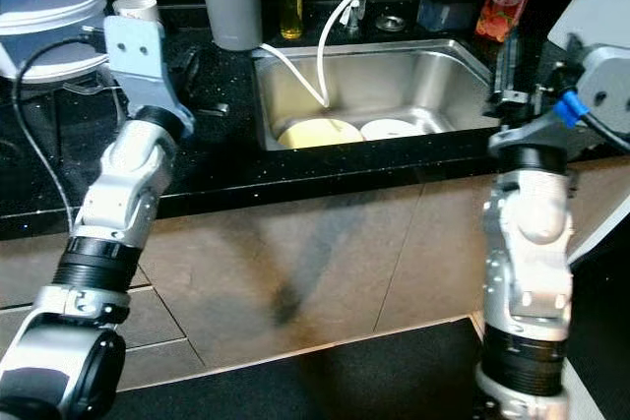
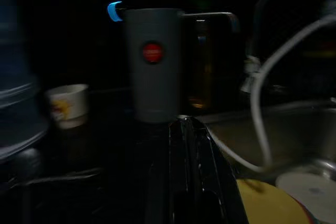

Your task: Kitchen organization

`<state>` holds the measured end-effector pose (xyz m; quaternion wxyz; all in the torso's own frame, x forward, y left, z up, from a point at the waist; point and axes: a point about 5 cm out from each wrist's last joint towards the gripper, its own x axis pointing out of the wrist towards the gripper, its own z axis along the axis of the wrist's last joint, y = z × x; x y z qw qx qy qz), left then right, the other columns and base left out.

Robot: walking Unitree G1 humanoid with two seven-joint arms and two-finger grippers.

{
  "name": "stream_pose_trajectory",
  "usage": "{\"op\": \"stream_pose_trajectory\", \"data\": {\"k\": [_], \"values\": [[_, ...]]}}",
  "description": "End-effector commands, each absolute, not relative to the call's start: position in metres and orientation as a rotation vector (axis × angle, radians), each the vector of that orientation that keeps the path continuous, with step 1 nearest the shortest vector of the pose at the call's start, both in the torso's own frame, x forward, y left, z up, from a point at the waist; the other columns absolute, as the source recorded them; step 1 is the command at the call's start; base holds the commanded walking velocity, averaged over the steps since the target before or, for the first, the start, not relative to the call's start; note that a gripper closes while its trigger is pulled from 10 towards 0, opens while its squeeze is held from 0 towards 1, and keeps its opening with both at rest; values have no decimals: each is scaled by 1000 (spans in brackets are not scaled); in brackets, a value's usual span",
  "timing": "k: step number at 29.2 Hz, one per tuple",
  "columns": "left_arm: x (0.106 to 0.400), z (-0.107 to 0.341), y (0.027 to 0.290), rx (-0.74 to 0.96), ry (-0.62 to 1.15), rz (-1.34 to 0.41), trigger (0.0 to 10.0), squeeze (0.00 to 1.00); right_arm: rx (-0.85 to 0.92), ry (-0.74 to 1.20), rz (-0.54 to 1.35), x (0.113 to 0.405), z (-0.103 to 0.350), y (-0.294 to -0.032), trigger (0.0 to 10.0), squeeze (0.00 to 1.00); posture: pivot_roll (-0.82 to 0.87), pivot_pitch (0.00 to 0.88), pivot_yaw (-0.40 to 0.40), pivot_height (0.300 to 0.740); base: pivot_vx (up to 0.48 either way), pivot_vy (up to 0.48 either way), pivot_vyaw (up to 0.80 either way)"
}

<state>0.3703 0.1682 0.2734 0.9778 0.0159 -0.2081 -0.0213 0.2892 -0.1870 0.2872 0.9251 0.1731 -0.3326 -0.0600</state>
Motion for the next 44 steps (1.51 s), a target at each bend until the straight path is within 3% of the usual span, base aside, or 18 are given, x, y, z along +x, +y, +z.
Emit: {"op": "stream_pose_trajectory", "data": {"k": [1,4,7,19,22,23,32,34,37,44], "values": [[369,268,174,22,-393,-11,10000,0,432,-664,-93,290,286,-181,10000,0,-19,14,5,740,0,0,0],[367,259,171,-13,-350,-3,10000,0,470,-621,-41,294,279,-160,10000,0,-12,21,-1,740,0,0,0],[364,254,161,-24,-339,-36,10000,0,473,-585,-57,297,273,-156,10000,0,-10,19,-2,740,0,0,0],[352,244,107,-170,-264,-204,10000,0,472,-529,-232,304,265,-187,10000,0,-25,15,-17,740,0,0,0],[351,251,104,-136,-306,-229,10000,0,480,-499,-274,305,260,-191,10000,0,-30,14,-17,740,0,0,0],[350,258,103,-52,-361,-245,10000,0,468,-505,-298,305,261,-198,10000,0,-29,16,-22,740,0,0,0],[350,277,107,-26,-426,-244,10000,0,414,-553,-324,303,271,-208,10000,0,-36,18,-23,740,0,0,0],[358,282,122,-132,-396,-189,10000,0,344,-593,-307,301,278,-205,10000,0,-29,20,-22,740,0,0,0],[364,286,140,-79,-414,-107,10000,0,364,-582,-303,302,277,-203,10000,0,-31,19,-20,740,0,0,0],[365,290,154,19,-437,-56,10000,0,352,-578,-301,302,276,-202,10000,0,-24,23,-18,740,0,0,0]]}}
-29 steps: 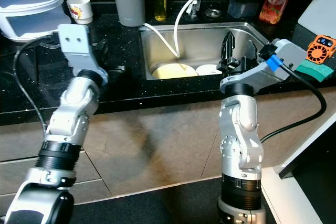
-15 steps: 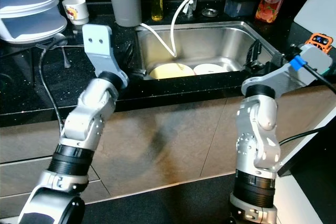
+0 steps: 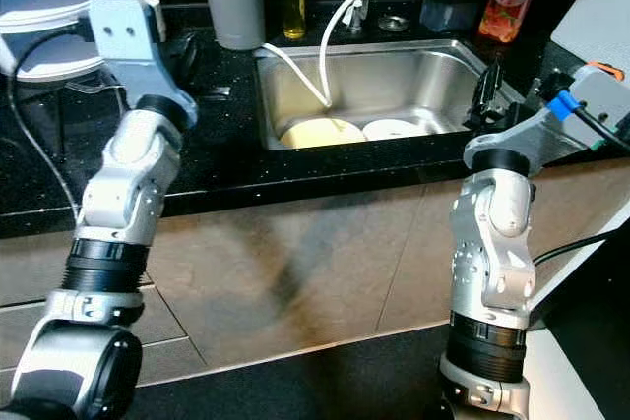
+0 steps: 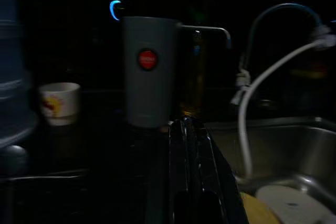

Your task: Kitchen organization

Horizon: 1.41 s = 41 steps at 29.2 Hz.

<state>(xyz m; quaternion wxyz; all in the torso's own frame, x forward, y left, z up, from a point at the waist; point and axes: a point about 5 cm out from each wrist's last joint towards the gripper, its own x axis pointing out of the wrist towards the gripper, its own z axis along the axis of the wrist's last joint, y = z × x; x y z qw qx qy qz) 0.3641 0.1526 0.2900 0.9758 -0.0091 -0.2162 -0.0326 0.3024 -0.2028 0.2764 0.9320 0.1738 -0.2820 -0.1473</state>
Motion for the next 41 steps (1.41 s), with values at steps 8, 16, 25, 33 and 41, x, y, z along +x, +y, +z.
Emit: {"op": "stream_pose_trajectory", "data": {"k": [8,16,25,33,41], "values": [[366,304,186,154,-495,42,10000,0,184,-647,-251,298,290,-193,10000,0,-9,21,-15,740,0,0,0],[365,318,190,120,-549,22,10000,0,-94,-738,-91,305,327,-178,10000,0,-14,0,-9,740,0,0,0],[363,313,134,95,-567,-170,10000,0,-66,-741,-41,307,323,-163,10000,0,8,0,-19,740,0,0,0],[365,329,124,93,-622,-206,10000,0,-420,-993,-26,289,367,-152,10000,0,-22,0,13,740,0,0,0],[367,316,141,114,-569,-154,10000,0,-729,-1155,-1,285,399,-138,10000,0,-12,0,13,740,0,0,0]]}}
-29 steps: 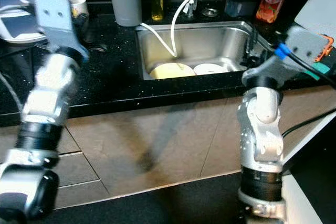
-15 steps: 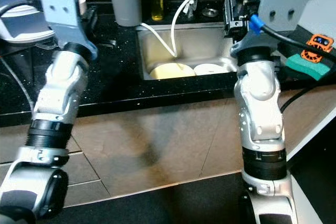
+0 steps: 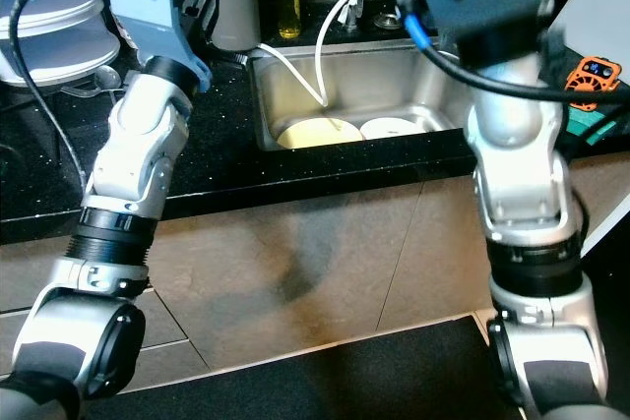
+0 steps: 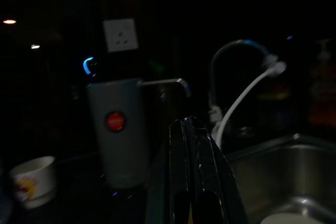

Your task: Kitchen organization

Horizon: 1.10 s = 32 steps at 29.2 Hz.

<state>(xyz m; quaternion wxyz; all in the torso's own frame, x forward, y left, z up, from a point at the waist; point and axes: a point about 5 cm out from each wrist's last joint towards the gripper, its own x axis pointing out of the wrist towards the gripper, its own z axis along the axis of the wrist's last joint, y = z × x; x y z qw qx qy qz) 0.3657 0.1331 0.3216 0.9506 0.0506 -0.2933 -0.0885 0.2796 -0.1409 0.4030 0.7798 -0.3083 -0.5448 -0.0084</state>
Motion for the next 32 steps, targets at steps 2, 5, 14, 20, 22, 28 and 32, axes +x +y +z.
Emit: {"op": "stream_pose_trajectory", "data": {"k": [2,5,14,20,22,28,32], "values": [[368,312,147,119,-553,-136,10000,0,-944,-1203,48,282,402,-125,10000,0,-19,16,34,740,0,0,0],[370,308,149,131,-534,-138,10000,0,-1131,-1298,100,275,420,-108,10000,0,-28,37,54,740,0,0,0],[370,313,153,159,-535,-134,10000,0,-1420,-1507,105,255,470,-80,10000,0,0,118,63,740,0,0,0],[371,315,155,160,-535,-131,10000,0,-1514,-1494,99,258,477,-78,10000,0,-1,125,64,740,0,0,0],[372,315,154,161,-536,-132,10000,0,-1546,-1485,125,261,481,-76,10000,0,-1,125,61,740,0,0,0],[373,315,150,162,-539,-142,10000,0,-1497,-1481,225,262,485,-68,10000,0,-7,97,56,740,0,0,0],[374,315,150,163,-536,-138,10000,0,-1519,-1495,255,262,484,-60,10000,0,-4,91,53,740,0,0,0]]}}
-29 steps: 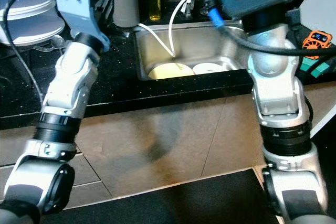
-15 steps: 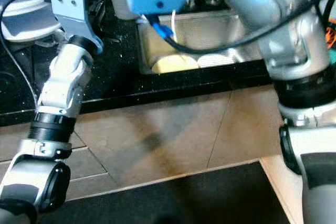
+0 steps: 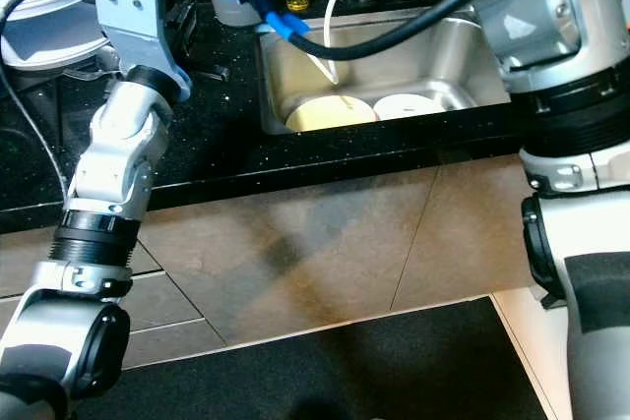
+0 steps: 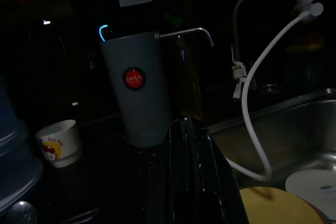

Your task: Kitchen organization

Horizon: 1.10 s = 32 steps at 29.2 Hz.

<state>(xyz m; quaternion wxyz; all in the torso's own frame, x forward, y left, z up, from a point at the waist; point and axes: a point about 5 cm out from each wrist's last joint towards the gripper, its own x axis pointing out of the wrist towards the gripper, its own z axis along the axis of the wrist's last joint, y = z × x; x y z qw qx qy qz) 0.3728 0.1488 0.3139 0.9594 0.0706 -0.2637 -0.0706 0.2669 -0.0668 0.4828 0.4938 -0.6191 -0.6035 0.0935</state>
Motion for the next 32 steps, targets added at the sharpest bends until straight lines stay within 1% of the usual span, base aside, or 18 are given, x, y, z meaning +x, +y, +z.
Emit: {"op": "stream_pose_trajectory", "data": {"k": [1,2,6,8,11,15,17,19,21,22,23,26,27,28,29,30,31,32], "values": [[374,317,150,152,-541,-138,10000,0,-1536,-1504,273,261,483,-56,10000,0,-9,93,50,740,0,0,0],[374,318,150,144,-545,-138,10000,0,-1546,-1509,285,260,482,-53,10000,0,-9,93,50,740,0,0,0],[373,316,151,152,-547,-133,10000,0,-1530,-1517,232,258,491,-66,10000,0,-14,78,41,740,0,0,0],[373,315,151,146,-548,-129,10000,0,-1532,-1522,283,259,491,-56,10000,0,-12,85,28,740,0,0,0],[372,315,151,149,-550,-131,10000,0,-1531,-1524,292,259,491,-55,10000,0,-13,82,25,740,0,0,0],[372,313,154,150,-548,-117,10000,0,-1515,-1581,339,253,486,-42,10000,0,-14,74,18,740,0,0,0],[371,313,154,144,-548,-114,10000,0,-1426,-1612,375,249,481,-37,10000,0,-24,78,13,740,0,0,0],[372,311,154,146,-545,-113,10000,0,-1408,-1589,381,252,475,-38,10000,0,-24,78,13,740,0,0,0],[372,308,156,146,-536,-103,10000,0,-1220,-1385,348,281,455,-68,10000,0,-17,69,10,740,0,0,0],[372,308,156,146,-536,-103,10000,0,-1220,-1385,348,281,455,-68,10000,0,-17,69,10,740,0,0,0],[372,307,157,145,-535,-98,10000,0,-1138,-1320,340,291,449,-79,10000,0,-12,70,1,740,0,0,0],[369,303,160,154,-524,-84,10000,0,-729,-1047,328,318,387,-106,10000,0,4,66,-11,740,0,0,0],[369,303,160,154,-524,-84,10000,0,-729,-1047,328,318,387,-106,10000,0,4,66,-11,740,0,0,0],[368,301,162,157,-514,-78,10000,0,-571,-924,298,325,354,-115,10000,0,12,70,-5,740,0,0,0],[368,301,162,157,-514,-78,10000,0,-571,-924,298,325,354,-115,10000,0,12,70,-5,740,0,0,0],[367,298,164,157,-498,-73,10000,0,-400,-802,243,329,324,-125,10000,0,16,66,-8,740,0,0,0],[367,298,164,157,-498,-73,10000,0,-400,-802,243,329,324,-125,10000,0,16,66,-8,740,0,0,0],[365,294,167,163,-482,-71,10000,0,-224,-670,145,330,294,-139,10000,0,16,62,3,740,0,0,0]]}}
